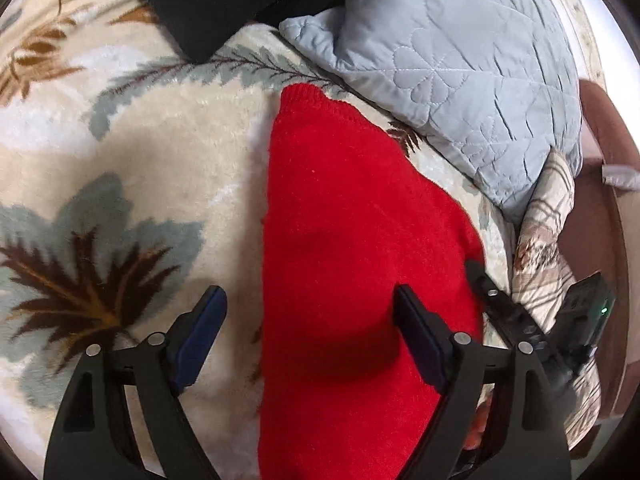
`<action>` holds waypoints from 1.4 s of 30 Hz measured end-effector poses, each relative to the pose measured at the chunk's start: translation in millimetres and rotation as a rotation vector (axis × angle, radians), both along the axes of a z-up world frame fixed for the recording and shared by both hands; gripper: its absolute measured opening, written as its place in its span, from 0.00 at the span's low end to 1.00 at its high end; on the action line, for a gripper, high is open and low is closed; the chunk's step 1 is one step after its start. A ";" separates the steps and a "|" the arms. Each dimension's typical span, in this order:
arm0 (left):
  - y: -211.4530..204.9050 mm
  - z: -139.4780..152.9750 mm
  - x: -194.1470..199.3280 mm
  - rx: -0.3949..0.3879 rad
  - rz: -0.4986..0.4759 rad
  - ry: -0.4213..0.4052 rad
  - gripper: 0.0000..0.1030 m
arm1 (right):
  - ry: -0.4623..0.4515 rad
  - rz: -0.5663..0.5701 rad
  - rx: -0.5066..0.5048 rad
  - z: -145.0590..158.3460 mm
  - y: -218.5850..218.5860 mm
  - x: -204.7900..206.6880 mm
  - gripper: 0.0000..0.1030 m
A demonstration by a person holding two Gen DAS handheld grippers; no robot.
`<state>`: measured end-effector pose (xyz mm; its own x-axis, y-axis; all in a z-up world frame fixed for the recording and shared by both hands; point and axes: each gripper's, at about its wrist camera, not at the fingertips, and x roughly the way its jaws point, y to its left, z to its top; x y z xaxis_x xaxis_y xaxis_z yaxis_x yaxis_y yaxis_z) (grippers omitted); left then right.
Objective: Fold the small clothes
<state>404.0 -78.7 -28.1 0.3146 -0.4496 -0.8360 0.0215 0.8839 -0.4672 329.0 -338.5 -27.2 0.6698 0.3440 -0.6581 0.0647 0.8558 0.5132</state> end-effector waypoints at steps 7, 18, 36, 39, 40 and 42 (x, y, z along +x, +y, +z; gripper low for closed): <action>23.9 12.8 -54.6 0.007 -0.018 -0.091 0.83 | -0.018 0.134 0.186 -12.8 5.9 -68.8 0.31; 17.7 11.9 -80.9 0.049 -0.007 -0.108 0.83 | -0.133 0.124 -0.061 17.7 26.3 -90.8 0.08; -3.9 23.7 -125.6 0.253 -0.056 -0.229 0.83 | -0.154 0.036 -0.133 16.1 41.7 -133.9 0.17; -10.8 8.9 -127.8 0.281 -0.073 -0.191 0.83 | -0.064 0.011 -0.164 -10.3 43.8 -129.2 0.18; -11.8 6.9 -128.5 0.285 -0.072 -0.189 0.83 | -0.081 -0.014 -0.134 -15.4 40.5 -132.3 0.18; -12.6 5.8 -130.2 0.291 -0.068 -0.191 0.83 | -0.080 -0.017 -0.118 -15.2 37.8 -132.6 0.18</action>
<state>273.8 -91.3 -22.3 0.4553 -0.2264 -0.8611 0.1481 0.9729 -0.1775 196.3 -300.7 -42.3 0.7270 0.2551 -0.6375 0.0427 0.9098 0.4128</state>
